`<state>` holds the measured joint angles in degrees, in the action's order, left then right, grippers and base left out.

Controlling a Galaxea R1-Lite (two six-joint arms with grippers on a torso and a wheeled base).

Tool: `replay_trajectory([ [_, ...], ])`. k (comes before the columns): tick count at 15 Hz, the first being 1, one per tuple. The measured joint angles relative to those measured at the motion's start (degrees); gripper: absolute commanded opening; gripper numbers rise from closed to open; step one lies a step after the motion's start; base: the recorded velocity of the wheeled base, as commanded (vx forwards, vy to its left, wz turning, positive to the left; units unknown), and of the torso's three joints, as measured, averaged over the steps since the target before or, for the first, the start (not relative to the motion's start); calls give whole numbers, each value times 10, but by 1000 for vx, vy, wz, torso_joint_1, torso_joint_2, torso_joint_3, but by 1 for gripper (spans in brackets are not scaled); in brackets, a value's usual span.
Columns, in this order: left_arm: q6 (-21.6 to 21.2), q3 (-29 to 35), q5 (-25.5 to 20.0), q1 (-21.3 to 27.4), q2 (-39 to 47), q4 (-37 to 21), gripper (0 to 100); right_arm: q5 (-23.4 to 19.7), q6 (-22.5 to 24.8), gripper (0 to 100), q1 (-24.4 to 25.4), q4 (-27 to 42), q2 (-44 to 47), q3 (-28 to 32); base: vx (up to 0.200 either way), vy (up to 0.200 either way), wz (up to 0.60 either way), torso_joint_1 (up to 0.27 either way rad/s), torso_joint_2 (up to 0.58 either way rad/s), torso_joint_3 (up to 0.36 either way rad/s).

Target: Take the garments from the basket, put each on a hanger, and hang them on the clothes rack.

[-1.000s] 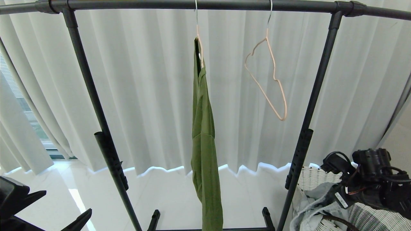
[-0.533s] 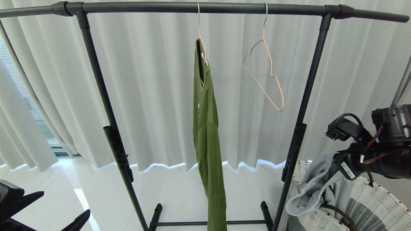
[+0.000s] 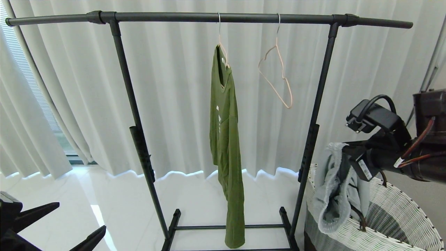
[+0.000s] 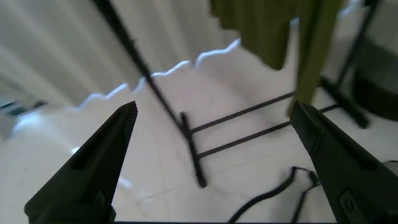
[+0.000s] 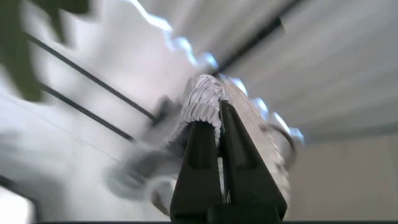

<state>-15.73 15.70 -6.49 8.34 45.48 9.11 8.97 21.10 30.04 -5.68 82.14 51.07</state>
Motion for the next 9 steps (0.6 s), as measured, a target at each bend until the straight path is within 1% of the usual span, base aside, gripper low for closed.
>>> replay_trajectory([
  [2,49,28,-10,71,8,0,100,0,-45,0,61,0,2,28,0,0,0,0,0,0],
  [5,129,99,-14,188,50,0,100,-2,-89,0,141,-2,7,86,0,0,0,0,0,0],
  [7,151,133,-14,248,95,2,100,-2,-108,0,174,-4,13,122,0,0,0,0,0,0],
  [9,170,157,-15,306,150,31,100,-3,-121,0,198,-5,18,153,0,0,0,0,0,0],
])
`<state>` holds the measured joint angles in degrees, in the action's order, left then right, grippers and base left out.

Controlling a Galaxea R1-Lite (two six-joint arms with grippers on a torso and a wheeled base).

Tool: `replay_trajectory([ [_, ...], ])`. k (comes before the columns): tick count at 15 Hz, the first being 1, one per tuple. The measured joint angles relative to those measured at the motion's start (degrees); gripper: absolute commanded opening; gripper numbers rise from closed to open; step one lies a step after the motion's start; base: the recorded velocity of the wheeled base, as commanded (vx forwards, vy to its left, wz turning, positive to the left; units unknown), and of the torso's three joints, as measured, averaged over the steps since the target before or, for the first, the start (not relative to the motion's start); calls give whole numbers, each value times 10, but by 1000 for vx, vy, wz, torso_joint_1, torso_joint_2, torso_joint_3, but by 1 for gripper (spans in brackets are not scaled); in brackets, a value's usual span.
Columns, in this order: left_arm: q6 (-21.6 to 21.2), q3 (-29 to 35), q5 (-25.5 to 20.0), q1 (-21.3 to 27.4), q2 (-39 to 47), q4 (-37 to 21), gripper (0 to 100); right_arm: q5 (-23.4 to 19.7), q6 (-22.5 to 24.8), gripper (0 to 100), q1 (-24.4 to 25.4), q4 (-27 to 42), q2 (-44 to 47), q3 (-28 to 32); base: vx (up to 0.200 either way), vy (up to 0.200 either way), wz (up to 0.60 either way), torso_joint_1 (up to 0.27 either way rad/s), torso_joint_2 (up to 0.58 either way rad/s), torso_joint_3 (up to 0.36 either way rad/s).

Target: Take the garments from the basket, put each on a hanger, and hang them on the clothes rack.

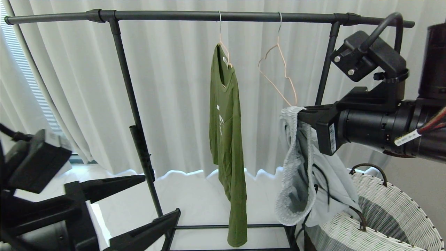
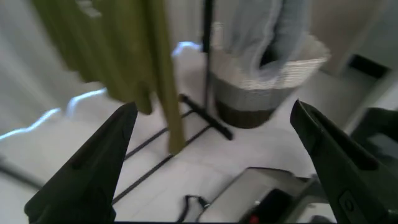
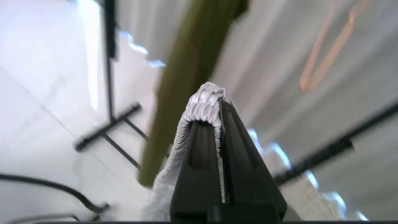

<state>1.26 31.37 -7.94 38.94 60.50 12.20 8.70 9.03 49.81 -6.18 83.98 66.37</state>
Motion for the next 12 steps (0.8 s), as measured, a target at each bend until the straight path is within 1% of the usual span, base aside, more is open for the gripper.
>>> replay_trajectory([
  [2,34,24,0,53,72,63,100,0,-3,0,10,0,1,15,0,0,0,0,0,0],
  [4,67,48,1,84,147,103,100,-1,-5,0,13,-1,1,22,0,0,0,0,0,0],
  [5,86,63,1,95,187,115,100,-1,-5,0,14,-1,1,25,0,0,0,0,0,0],
  [9,146,152,2,114,331,130,100,-3,-22,0,23,-1,-4,43,0,0,0,0,0,0],
  [12,178,198,6,105,429,152,100,-3,-24,0,24,0,-16,44,0,0,0,0,0,0],
])
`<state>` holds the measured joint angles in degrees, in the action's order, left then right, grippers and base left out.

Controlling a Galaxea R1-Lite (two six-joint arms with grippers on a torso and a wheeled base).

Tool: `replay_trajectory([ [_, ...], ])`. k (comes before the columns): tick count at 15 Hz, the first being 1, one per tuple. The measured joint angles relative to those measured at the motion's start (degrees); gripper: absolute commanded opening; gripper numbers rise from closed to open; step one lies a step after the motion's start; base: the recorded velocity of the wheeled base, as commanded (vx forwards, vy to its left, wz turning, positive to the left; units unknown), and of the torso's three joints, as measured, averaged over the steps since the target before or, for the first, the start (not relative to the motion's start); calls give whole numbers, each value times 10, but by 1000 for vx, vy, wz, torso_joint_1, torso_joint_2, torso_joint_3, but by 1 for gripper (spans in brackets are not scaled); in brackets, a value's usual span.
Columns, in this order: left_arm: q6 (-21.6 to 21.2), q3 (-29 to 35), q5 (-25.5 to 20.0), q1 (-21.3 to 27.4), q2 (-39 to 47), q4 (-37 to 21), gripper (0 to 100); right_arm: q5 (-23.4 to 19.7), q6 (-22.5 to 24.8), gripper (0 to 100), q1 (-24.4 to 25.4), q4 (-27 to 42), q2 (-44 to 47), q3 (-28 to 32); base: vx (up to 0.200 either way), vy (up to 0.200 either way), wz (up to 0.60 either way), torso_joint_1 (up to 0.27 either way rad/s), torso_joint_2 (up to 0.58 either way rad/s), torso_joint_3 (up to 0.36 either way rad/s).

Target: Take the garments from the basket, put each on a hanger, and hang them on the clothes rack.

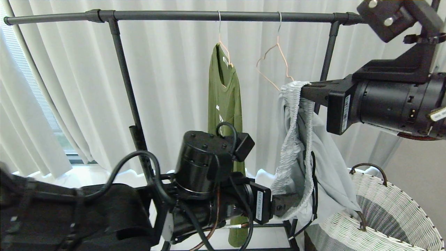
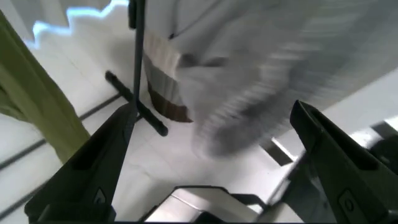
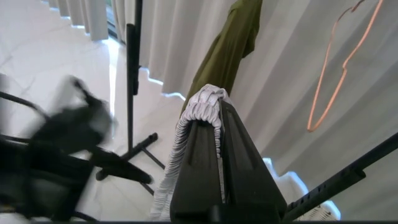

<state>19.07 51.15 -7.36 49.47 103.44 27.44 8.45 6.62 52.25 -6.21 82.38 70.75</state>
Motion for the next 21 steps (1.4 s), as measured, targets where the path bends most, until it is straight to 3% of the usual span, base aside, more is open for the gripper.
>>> replay_trajectory([
  [5,5,-39,6,-31,73,18,100,0,-5,0,-1,1,-16,-2,0,0,0,0,0,0],
  [6,6,-53,12,-37,78,35,0,0,-8,0,-1,1,-17,-2,0,0,0,0,0,0],
  [10,5,-103,29,-42,85,96,0,1,-9,0,-2,3,-20,-3,0,0,0,0,0,0],
  [15,-2,-165,89,-47,-18,84,0,3,-9,0,-12,-10,-20,-10,0,0,0,0,0,0],
  [17,-18,-166,96,-64,-112,10,0,4,-7,0,-14,-30,-24,-18,0,0,0,0,0,0],
  [19,-34,-135,100,-87,-225,-139,0,4,-6,0,-15,-45,-32,-37,0,0,0,0,0,0],
  [21,-46,-63,103,-111,-315,-269,0,4,-1,0,-15,-49,-46,-57,0,0,0,0,0,0],
])
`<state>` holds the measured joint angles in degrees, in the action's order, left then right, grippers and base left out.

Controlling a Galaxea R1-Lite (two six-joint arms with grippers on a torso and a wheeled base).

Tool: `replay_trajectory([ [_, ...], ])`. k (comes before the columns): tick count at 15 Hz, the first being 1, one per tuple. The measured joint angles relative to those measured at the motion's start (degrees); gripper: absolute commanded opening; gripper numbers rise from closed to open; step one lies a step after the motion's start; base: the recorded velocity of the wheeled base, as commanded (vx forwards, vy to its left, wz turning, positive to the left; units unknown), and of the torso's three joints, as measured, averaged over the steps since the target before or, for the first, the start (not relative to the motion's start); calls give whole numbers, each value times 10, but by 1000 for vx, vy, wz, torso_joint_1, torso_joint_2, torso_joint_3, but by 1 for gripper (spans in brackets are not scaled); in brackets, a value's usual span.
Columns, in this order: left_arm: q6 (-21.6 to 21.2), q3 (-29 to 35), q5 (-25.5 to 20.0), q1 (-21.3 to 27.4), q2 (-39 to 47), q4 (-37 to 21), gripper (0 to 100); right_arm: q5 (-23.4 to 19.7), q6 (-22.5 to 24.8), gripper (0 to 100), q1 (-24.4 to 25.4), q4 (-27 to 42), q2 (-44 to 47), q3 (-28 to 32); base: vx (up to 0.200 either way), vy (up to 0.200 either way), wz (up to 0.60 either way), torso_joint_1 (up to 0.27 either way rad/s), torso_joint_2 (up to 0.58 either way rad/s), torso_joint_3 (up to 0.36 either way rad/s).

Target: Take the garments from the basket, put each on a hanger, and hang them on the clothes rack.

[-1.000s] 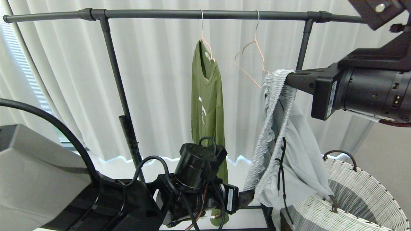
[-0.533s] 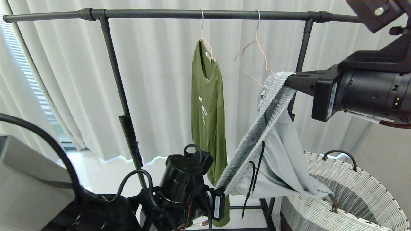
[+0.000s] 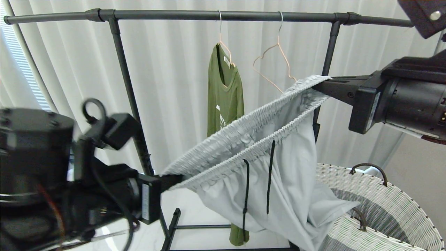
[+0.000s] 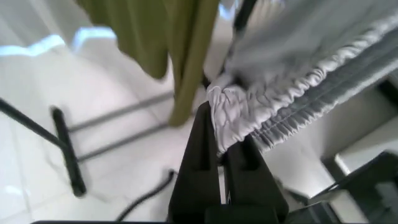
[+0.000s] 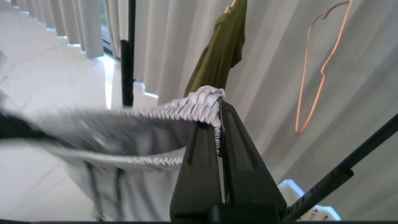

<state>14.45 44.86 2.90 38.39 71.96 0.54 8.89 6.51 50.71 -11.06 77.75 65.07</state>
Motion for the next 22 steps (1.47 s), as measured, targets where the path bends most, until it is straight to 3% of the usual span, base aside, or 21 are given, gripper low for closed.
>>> replay_trajectory([
  [3,-45,132,37,-26,-67,-137,0,-1,23,0,-12,7,-32,-22,0,0,0,0,0,0],
  [4,-74,175,62,-31,-72,-157,0,-2,33,0,-23,8,-42,-25,0,0,0,0,0,0],
  [7,-136,276,80,-30,-58,-171,0,-9,47,0,-38,34,-56,8,0,0,0,0,0,0],
  [10,-146,349,84,-2,-27,-187,0,-24,48,0,-41,185,-59,112,0,0,0,0,0,0],
  [13,-145,374,84,68,-10,-250,0,-52,45,0,-41,451,-59,259,0,0,0,0,0,0],
  [14,-145,377,84,84,-5,-254,0,-62,43,0,-41,510,-61,292,0,0,0,0,0,0],
  [16,-144,381,85,99,8,-253,0,-80,42,0,-41,572,-74,325,0,0,0,0,0,0],
  [18,-143,390,85,103,20,-245,0,-145,42,0,-34,631,-94,334,0,0,0,0,0,0],
  [20,-140,391,84,103,30,-215,0,-208,41,0,-9,675,-115,334,0,0,0,0,0,0],
  [22,-139,390,84,98,43,-177,0,-241,26,0,35,696,-126,331,0,0,0,0,0,0],
])
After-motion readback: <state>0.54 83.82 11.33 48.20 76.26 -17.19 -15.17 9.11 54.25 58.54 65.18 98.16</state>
